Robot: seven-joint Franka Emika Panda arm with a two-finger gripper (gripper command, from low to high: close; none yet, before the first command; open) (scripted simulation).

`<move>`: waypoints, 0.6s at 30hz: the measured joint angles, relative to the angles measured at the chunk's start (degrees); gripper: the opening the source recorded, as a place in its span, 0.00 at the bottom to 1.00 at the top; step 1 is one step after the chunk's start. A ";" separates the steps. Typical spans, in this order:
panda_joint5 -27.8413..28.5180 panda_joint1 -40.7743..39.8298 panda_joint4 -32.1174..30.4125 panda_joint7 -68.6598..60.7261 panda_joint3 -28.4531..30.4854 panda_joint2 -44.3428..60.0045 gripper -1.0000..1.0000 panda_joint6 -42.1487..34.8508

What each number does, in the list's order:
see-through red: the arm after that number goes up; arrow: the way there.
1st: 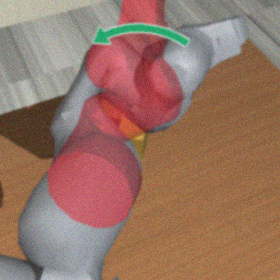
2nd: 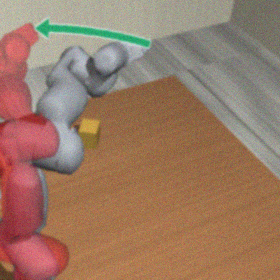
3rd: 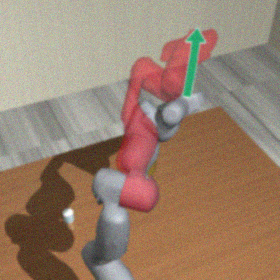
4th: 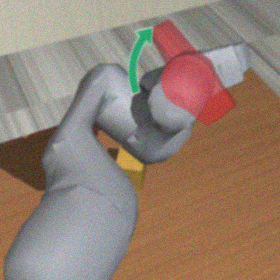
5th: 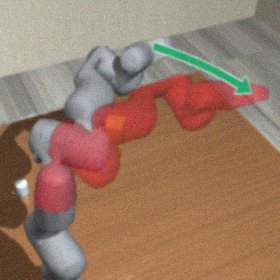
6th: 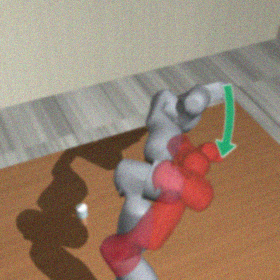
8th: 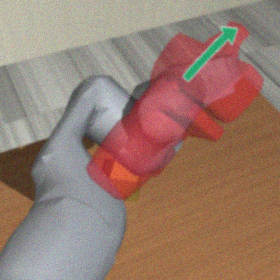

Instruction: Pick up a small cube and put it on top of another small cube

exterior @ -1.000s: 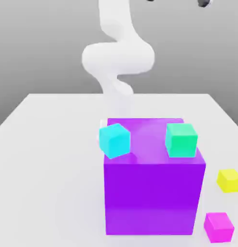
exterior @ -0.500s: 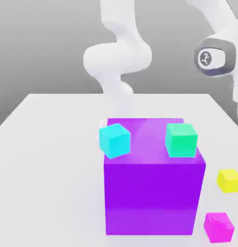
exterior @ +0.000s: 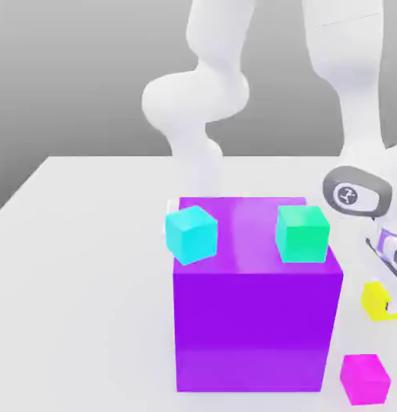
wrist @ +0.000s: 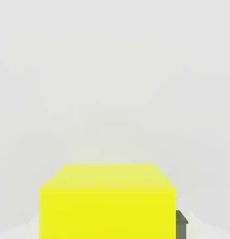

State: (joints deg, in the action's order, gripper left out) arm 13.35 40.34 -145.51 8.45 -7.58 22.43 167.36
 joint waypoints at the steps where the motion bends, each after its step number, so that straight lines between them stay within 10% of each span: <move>1: -0.26 -0.32 -0.15 -0.22 -0.38 -0.67 0.00 -0.53; 18: -14.04 -14.64 5.46 -3.42 2.13 -31.52 0.00 -36.44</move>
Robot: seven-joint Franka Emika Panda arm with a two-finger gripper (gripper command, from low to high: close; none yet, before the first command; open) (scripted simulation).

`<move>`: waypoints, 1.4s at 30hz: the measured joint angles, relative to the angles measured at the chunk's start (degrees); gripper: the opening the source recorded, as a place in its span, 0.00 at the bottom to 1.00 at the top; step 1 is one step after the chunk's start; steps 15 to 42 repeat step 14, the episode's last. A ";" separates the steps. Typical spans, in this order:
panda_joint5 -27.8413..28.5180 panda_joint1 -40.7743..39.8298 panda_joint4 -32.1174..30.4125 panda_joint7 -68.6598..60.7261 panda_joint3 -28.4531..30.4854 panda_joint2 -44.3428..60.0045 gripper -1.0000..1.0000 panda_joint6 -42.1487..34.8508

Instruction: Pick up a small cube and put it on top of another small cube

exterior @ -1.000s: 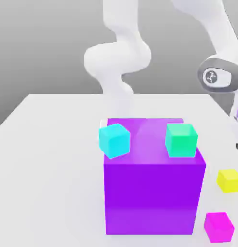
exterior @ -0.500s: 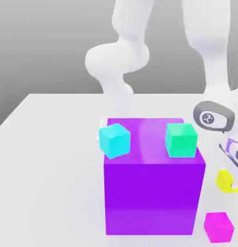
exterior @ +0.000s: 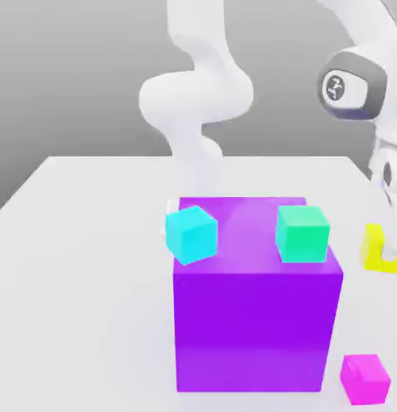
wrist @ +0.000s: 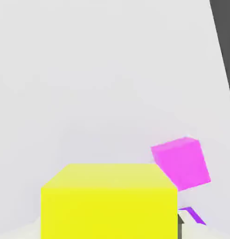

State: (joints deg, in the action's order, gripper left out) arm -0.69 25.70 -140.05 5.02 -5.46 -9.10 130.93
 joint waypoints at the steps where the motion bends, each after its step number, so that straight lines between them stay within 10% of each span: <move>1: -0.06 -0.88 0.73 0.58 0.79 -1.76 0.00 -2.49; 6: 0.28 -5.78 4.42 3.98 4.74 -10.59 0.00 -15.04; 10: 0.37 -7.03 0.44 4.72 5.43 -10.01 0.00 -10.51; 11: 0.36 -7.09 -0.77 4.73 5.44 -9.44 1.00 -8.72; 42: 0.35 -7.09 -0.77 4.73 5.44 -9.44 1.00 -8.72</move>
